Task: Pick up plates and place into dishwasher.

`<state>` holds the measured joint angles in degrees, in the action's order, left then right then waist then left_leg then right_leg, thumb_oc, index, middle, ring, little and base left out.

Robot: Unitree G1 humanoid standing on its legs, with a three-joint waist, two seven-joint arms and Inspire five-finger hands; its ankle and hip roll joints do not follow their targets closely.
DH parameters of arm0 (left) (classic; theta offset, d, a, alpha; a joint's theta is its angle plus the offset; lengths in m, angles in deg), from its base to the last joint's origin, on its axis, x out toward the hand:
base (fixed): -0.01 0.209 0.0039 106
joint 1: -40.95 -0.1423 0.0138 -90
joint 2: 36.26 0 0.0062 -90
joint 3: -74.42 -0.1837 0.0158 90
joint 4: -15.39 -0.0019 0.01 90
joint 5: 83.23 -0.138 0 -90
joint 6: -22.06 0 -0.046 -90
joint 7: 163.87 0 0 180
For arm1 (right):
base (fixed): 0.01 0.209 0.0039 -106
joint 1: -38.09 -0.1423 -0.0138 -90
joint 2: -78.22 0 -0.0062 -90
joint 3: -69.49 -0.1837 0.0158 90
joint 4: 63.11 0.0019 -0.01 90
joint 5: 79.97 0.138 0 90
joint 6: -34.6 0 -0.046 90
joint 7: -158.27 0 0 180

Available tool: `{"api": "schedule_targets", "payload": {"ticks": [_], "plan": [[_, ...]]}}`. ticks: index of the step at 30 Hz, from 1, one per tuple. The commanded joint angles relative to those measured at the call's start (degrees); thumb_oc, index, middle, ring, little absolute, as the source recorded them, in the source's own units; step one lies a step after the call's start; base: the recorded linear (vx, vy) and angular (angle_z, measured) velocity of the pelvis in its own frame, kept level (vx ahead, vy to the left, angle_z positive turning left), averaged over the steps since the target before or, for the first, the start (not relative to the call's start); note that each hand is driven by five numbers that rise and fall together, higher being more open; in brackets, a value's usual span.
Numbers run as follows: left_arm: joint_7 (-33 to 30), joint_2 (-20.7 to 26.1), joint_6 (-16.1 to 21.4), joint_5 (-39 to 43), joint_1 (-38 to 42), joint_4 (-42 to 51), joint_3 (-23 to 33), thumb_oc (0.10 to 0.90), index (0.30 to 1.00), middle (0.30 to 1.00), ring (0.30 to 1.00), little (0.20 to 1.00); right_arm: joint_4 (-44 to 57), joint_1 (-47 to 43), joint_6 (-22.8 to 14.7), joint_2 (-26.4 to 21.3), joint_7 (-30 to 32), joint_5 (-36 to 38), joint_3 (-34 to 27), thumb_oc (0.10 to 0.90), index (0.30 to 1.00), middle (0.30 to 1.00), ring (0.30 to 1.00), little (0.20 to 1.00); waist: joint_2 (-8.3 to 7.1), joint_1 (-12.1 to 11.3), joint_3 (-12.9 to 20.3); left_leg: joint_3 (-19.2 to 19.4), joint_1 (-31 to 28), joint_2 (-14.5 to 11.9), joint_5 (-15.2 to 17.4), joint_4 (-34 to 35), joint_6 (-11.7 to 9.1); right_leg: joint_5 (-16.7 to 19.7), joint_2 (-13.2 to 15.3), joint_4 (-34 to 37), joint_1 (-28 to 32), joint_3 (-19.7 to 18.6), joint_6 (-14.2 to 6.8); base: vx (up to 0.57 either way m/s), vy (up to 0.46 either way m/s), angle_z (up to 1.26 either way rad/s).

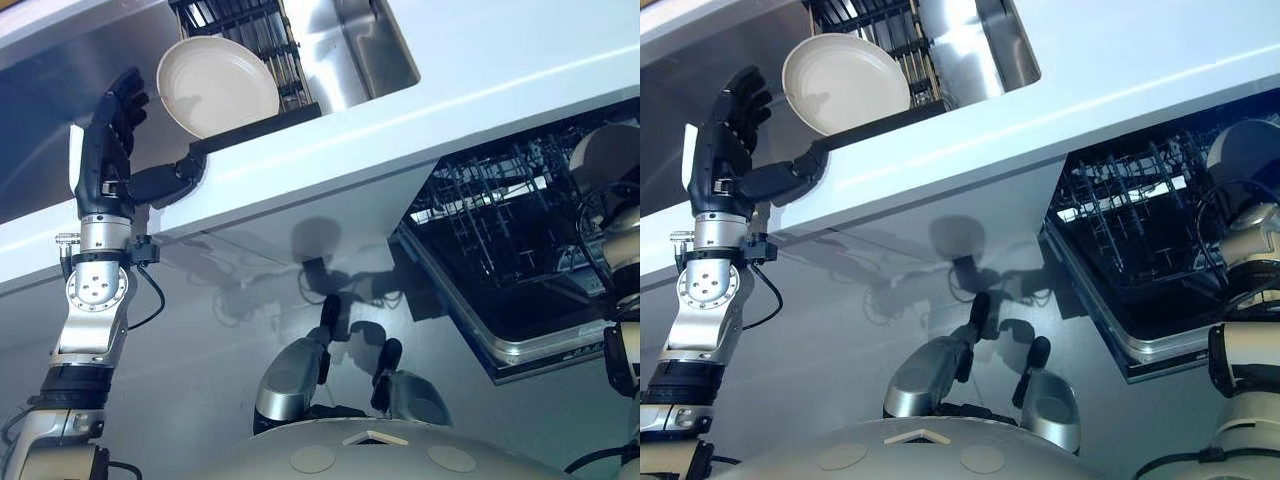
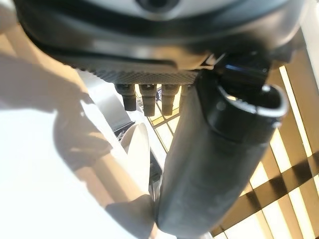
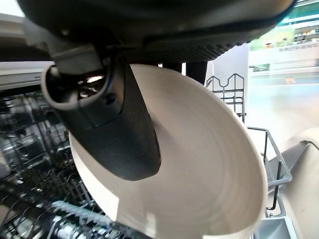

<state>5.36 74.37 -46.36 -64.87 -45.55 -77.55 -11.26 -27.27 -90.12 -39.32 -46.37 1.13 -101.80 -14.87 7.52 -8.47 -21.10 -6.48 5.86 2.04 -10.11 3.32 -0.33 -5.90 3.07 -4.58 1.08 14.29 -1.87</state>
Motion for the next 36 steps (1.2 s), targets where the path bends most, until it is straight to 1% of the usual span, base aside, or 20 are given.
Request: {"api": "schedule_targets", "payload": {"ticks": [1,3,6,11,13,14,15,18,22,27,31,34,36], "plan": [[-0.3,-0.7,5.9,0.8,2.7,5.1,1.4,0.800,0.900,0.900,0.900,0.900,7.1,1.2,-4.0,-4.3,1.1,-0.9,4.4,0.800,0.900,0.900,0.900,0.900,-1.43,1.5,3.3,3.1,-1.0,1.8,8.1,-5.1,-0.9,1.4,-1.1,-1.7,-5.1,-2.5,0.2,0.03,0.025,-0.06],[0.5,-1.4,5.6,0.3,1.9,5.2,1.7,0.800,0.900,0.900,0.900,0.900,9.4,3.8,-6.1,-3.1,0.9,-0.3,2.8,0.800,0.900,0.900,0.900,0.900,-1.94,1.8,4.3,3.0,-2.6,1.9,8.3,-4.3,-0.8,1.6,-1.3,-0.8,-3.7,-2.8,0.0,0.06,0.029,-0.07],[2.0,-2.8,5.5,-0.3,0.6,4.9,2.1,0.800,0.900,0.900,0.900,0.900,14.1,8.7,-8.2,-0.3,1.2,-0.7,-0.1,0.800,0.900,0.900,0.900,0.900,-2.58,2.4,5.9,3.4,-5.1,1.9,8.9,-3.3,-0.5,1.8,-1.4,0.5,-1.4,-3.3,-0.3,0.09,0.037,-0.08],[3.4,-4.7,5.6,-1.4,-0.5,4.5,2.2,0.800,0.900,0.900,0.900,0.900,21.2,14.4,-9.9,3.5,1.6,0.6,-4.3,0.800,0.900,0.900,0.900,0.900,-3.18,3.3,8.1,4.1,-8.0,2.1,9.8,-2.1,0.2,1.9,-1.6,1.4,0.7,-3.9,-0.8,0.05,0.044,-0.09],[4.3,-5.6,5.6,-2.0,-1.1,4.0,2.5,0.800,0.900,0.900,0.900,0.900,23.7,17.9,-11.3,5.3,1.1,0.4,-7.0,0.800,0.900,0.900,0.900,0.900,-3.41,3.7,9.9,4.5,-9.7,2.1,10.2,-1.0,0.5,1.9,-1.7,2.1,1.8,-4.2,-1.2,0.04,0.056,-0.09],[4.3,-5.6,5.6,-2.0,-1.3,4.1,2.4,0.800,0.900,0.900,0.900,0.900,24.1,18.4,-11.4,5.5,1.0,0.4,-7.4,0.800,0.900,0.900,0.900,0.900,-3.44,3.6,10.1,4.6,-10.0,2.1,10.2,-0.8,0.5,2.0,-1.7,2.2,2.0,-4.2,-1.3,0.02,0.059,-0.06],[4.3,-5.9,5.5,-2.7,-1.3,3.6,2.6,0.800,0.900,0.900,0.900,0.900,25.1,19.6,-12.1,6.3,0.9,0.0,-8.2,0.800,0.900,0.900,0.900,0.900,-3.60,4.0,11.1,4.8,-10.8,2.1,10.4,-0.2,0.6,1.9,-1.8,2.6,2.5,-4.3,-1.5,0.00,0.043,-0.09],[4.2,-5.9,5.6,-2.9,-1.5,3.0,3.0,0.800,0.900,0.900,0.900,0.900,26.5,21.3,-12.5,7.1,0.4,-0.3,-9.4,0.800,0.900,0.900,0.900,0.900,-3.89,4.3,12.4,5.5,-12.1,2.0,10.7,1.0,0.7,2.1,-1.8,3.6,3.5,-4.5,-1.9,-0.04,0.051,-0.16],[4.1,-5.7,5.4,-3.0,-1.8,2.7,3.8,0.800,0.900,0.900,0.900,0.900,28.0,23.3,-12.4,8.0,-0.1,-0.1,-10.6,0.800,0.900,0.900,0.900,0.900,-4.31,4.7,13.6,6.6,-13.0,1.8,11.3,1.3,0.8,2.3,-1.9,4.7,4.5,-4.8,-2.2,-0.05,0.040,-0.17],[4.1,-5.5,6.0,-3.4,-2.1,1.8,5.0,0.800,0.900,0.900,0.900,0.900,29.0,25.5,-13.2,9.3,-0.6,-0.2,-12.0,0.800,0.900,0.900,0.900,0.900,-4.88,5.2,15.0,8.2,-14.3,1.5,12.0,1.6,1.0,2.3,-2.0,5.4,5.6,-5.1,-2.5,-0.06,0.045,-0.21],[3.6,-5.2,6.2,-3.4,-1.4,1.3,5.3,0.800,0.900,0.900,0.900,0.900,30.3,26.0,-13.1,9.7,0.7,0.5,-12.7,0.800,0.900,0.900,0.900,0.900,-5.34,5.7,15.9,9.1,-14.7,1.4,12.5,1.7,1.0,2.8,-2.0,6.3,6.1,-5.7,-2.8,-0.06,0.040,-0.17],[3.9,-5.2,6.6,-3.3,-1.2,0.4,5.7,0.800,0.900,0.900,0.900,0.900,30.3,26.4,-13.3,9.9,2.8,1.5,-14.2,0.800,0.900,0.900,0.900,0.900,-5.62,6.0,16.6,9.8,-15.1,1.4,12.9,1.7,1.1,3.5,-1.9,7.5,6.6,-6.1,-3.1,-0.04,0.037,-0.16],[4.1,-5.1,6.7,-3.1,-1.2,0.2,5.9,0.800,0.900,0.900,0.900,0.900,30.4,26.7,-13.1,10.0,3.0,2.4,-14.9,0.800,0.900,0.900,0.900,0.900,-5.69,6.0,16.8,10.1,-15.2,1.4,13.1,1.7,1.0,3.7,-1.8,7.8,6.8,-6.0,-3.3,-0.02,0.032,-0.14]]}}
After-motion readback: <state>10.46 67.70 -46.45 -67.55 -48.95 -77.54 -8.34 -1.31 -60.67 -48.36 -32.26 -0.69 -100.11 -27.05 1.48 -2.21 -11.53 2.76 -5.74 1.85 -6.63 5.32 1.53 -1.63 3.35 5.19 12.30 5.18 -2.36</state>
